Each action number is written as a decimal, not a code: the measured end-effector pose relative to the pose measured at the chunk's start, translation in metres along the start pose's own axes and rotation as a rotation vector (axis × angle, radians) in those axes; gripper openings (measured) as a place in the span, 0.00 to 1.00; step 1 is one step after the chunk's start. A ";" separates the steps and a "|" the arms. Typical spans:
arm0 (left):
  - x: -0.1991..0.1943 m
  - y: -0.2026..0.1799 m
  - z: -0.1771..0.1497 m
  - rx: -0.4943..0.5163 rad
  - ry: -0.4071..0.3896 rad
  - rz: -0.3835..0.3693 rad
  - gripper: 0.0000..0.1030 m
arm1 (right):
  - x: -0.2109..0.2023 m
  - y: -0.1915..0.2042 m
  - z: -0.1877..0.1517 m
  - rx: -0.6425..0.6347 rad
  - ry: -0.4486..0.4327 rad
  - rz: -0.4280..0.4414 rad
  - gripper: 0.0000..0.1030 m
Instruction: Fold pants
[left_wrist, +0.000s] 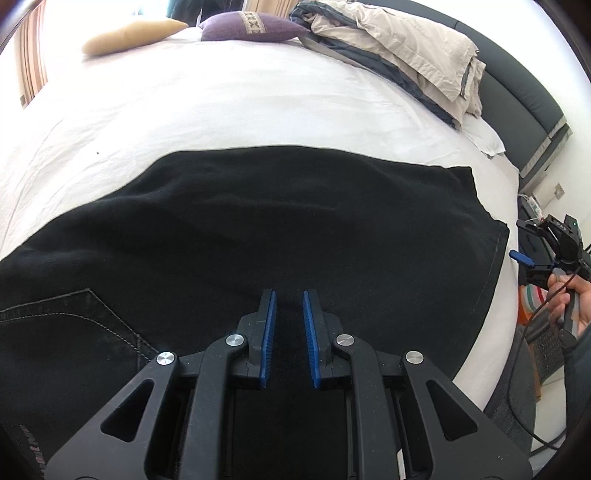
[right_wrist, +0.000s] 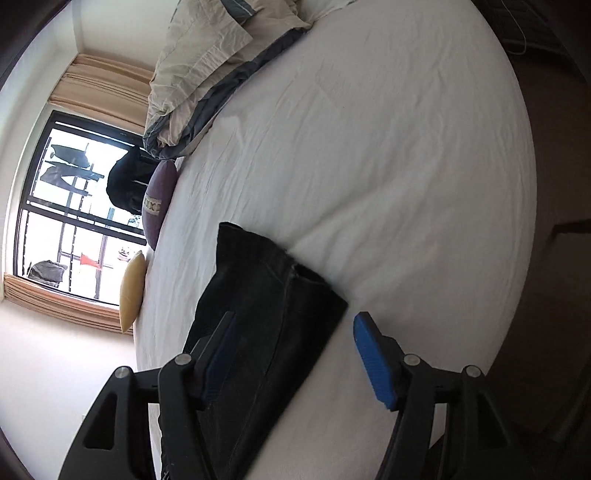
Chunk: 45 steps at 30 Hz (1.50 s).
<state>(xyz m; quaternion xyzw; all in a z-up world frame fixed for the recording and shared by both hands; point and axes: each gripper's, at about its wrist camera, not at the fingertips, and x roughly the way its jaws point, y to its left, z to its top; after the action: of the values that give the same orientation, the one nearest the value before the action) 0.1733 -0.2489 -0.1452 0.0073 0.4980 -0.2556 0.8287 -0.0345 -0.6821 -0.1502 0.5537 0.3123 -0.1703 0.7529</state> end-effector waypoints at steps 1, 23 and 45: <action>0.002 0.000 0.000 -0.011 0.002 -0.004 0.14 | 0.005 -0.005 -0.002 0.023 0.016 -0.003 0.64; 0.017 0.026 -0.006 -0.081 0.007 -0.074 0.14 | 0.042 -0.025 -0.003 0.286 0.038 0.198 0.38; 0.017 0.042 -0.007 -0.138 0.004 -0.128 0.14 | 0.025 0.018 -0.011 0.061 -0.047 0.097 0.08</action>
<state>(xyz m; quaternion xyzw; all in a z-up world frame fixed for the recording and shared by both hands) 0.1916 -0.2178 -0.1729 -0.0810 0.5154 -0.2731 0.8082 -0.0076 -0.6632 -0.1558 0.5868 0.2620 -0.1558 0.7502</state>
